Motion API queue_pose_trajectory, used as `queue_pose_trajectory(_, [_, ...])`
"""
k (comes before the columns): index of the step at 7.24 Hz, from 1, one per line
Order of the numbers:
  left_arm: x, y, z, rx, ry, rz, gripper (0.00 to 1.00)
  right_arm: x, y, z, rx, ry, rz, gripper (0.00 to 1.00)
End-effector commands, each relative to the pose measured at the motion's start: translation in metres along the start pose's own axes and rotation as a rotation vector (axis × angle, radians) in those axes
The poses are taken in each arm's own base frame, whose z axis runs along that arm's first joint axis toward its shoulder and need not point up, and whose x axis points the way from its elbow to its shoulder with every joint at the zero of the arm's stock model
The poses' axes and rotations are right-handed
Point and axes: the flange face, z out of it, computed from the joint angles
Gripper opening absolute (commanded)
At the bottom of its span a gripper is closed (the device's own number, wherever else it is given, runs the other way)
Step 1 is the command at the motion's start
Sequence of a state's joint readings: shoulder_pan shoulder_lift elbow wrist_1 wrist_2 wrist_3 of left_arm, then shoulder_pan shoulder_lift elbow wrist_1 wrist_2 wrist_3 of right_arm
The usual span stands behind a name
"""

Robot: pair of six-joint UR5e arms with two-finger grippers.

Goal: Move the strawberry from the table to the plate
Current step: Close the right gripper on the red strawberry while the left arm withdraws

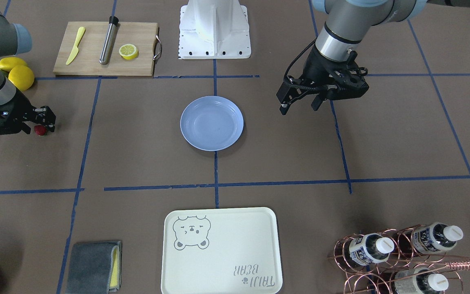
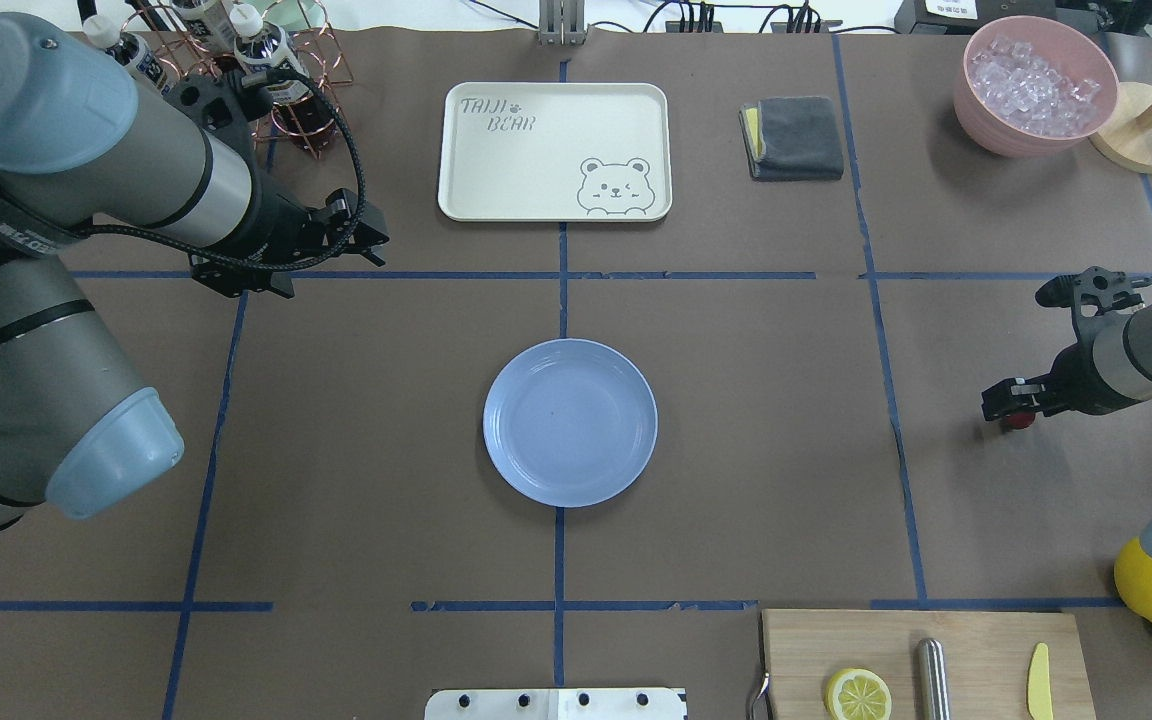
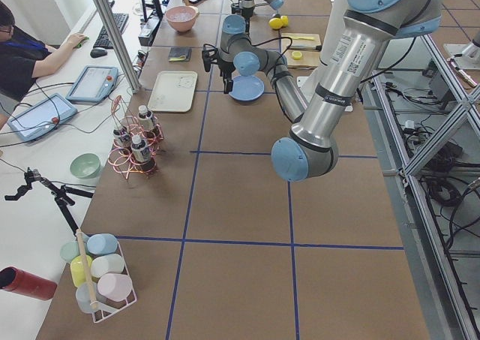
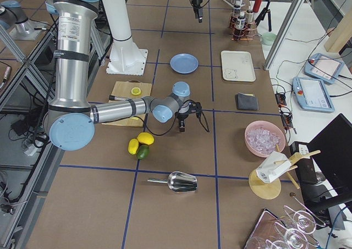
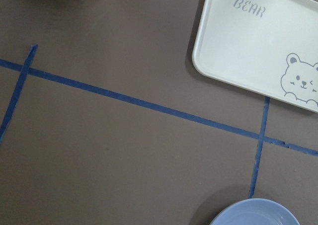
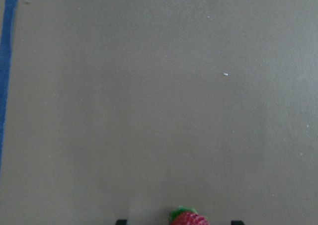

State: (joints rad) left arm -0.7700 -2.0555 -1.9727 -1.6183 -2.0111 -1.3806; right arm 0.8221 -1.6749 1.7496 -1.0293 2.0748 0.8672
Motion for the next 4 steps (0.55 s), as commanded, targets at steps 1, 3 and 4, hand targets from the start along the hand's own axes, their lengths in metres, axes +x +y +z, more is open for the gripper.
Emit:
queue_pose_trajectory(1, [0.000, 0.000, 0.001, 0.000, -0.001, -0.001, 1.00, 0.002, 0.001, 0.000, -0.004, 0.000, -0.002, 0.19])
queue_pose_trajectory(3, [0.002, 0.000, -0.001, -0.001, 0.003, 0.001, 1.00, -0.001, 0.003, -0.008, -0.006, -0.019, -0.007, 0.00])
queue_pose_trajectory(4, [0.001, -0.001, -0.001, 0.002, 0.003, 0.000, 1.00, -0.009, -0.001, -0.027, 0.025, -0.042, -0.011, 0.00])
